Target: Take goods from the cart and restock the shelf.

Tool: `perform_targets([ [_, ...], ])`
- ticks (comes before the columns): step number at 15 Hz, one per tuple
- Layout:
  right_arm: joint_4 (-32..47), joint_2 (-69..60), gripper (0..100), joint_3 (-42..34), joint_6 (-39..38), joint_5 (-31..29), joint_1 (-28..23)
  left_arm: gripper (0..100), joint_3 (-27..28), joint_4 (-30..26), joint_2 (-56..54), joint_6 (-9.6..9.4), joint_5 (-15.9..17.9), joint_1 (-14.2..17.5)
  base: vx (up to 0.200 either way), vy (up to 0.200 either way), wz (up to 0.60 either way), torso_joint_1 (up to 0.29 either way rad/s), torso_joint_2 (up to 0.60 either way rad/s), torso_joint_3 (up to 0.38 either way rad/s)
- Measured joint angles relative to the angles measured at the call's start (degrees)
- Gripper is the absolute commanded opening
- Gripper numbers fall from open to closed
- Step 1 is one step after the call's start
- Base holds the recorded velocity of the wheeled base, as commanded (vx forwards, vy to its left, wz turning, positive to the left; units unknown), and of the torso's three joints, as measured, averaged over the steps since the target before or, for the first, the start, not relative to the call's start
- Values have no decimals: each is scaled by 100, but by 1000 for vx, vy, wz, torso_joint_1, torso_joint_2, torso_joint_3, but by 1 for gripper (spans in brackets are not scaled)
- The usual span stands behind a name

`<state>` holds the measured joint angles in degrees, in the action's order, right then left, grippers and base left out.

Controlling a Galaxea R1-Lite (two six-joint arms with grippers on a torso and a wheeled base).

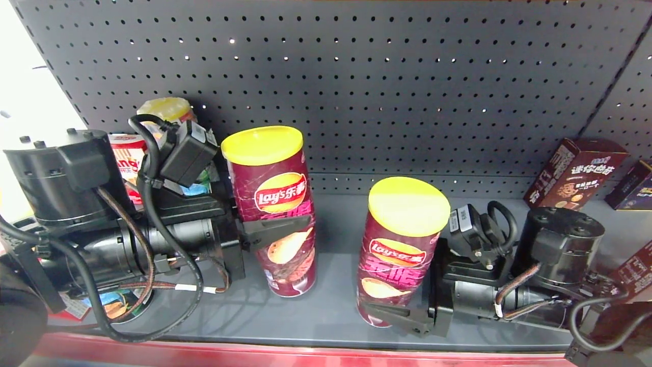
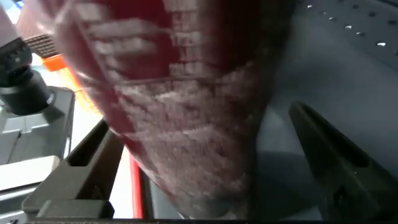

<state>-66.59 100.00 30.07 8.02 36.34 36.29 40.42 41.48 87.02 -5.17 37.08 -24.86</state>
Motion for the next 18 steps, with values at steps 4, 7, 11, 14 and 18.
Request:
perform_targets([
  [4, -15, -380, 100, -452, 2, 13, -245, 0, -52, 4, 5, -2, 0, -5, 0, 0, 0, 0, 0, 0],
  [7, -12, -653, 100, -802, 5, 9, -424, 0, -62, 6, 11, -2, 5, -5, 0, 0, 0, 0, 0, 0],
  [11, -9, -753, 100, -874, 10, 6, -595, 0, -118, 9, 11, -16, 0, -11, 0, 0, 0, 0, 0, 0],
  [14, -4, -907, 100, -897, 32, 24, -697, 0, -222, 12, 9, -33, 2, -11, 0, 0, 0, 0, 0, 0],
  [18, 62, -1704, 100, -1145, 16, 35, -912, 0, -313, 204, 6, -11, 0, -11, 0, 0, 0, 0, 0, 0],
])
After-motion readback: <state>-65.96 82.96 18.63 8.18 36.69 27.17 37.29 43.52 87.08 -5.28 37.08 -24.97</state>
